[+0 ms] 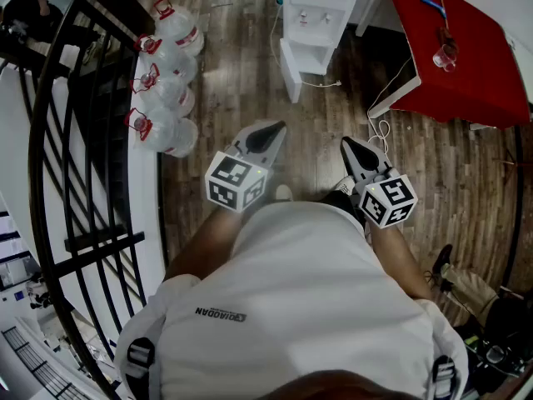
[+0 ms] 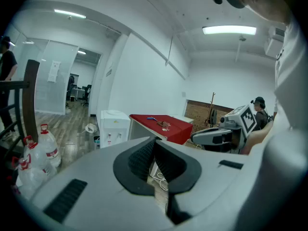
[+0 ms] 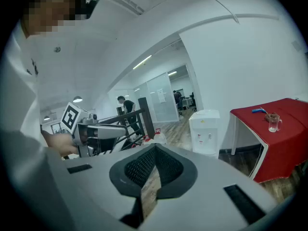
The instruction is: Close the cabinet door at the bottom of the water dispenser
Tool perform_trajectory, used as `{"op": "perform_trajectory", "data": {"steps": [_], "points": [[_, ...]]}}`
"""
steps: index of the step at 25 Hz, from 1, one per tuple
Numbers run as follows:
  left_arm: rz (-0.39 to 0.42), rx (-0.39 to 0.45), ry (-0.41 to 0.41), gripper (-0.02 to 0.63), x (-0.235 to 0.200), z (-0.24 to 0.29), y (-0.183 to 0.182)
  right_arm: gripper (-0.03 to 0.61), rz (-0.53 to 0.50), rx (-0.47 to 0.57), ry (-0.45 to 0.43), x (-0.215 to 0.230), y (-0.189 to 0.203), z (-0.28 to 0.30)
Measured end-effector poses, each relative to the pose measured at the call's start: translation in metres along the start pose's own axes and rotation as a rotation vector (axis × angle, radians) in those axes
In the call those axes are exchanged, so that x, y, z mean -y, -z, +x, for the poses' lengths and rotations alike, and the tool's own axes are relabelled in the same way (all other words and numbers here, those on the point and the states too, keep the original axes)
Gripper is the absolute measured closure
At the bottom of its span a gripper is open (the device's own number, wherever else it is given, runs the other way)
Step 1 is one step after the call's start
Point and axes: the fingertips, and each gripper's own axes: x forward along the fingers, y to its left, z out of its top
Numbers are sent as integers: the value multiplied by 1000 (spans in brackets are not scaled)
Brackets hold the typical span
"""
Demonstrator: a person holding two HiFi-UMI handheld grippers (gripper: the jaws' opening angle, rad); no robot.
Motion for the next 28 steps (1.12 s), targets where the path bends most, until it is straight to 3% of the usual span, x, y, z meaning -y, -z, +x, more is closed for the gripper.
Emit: {"op": "perform_trajectory", "data": {"steps": [8,15,28], "points": [[9,-3,5,617,0,4,1,557,-7,-8,-8,-1,0,0],[-11,-16,6,617,-4,7,6,555,74,23,-19,3,-6,2],[-30,-13,-10,617,-9,7,7,555,64,19,-7,7,-6,3]]}}
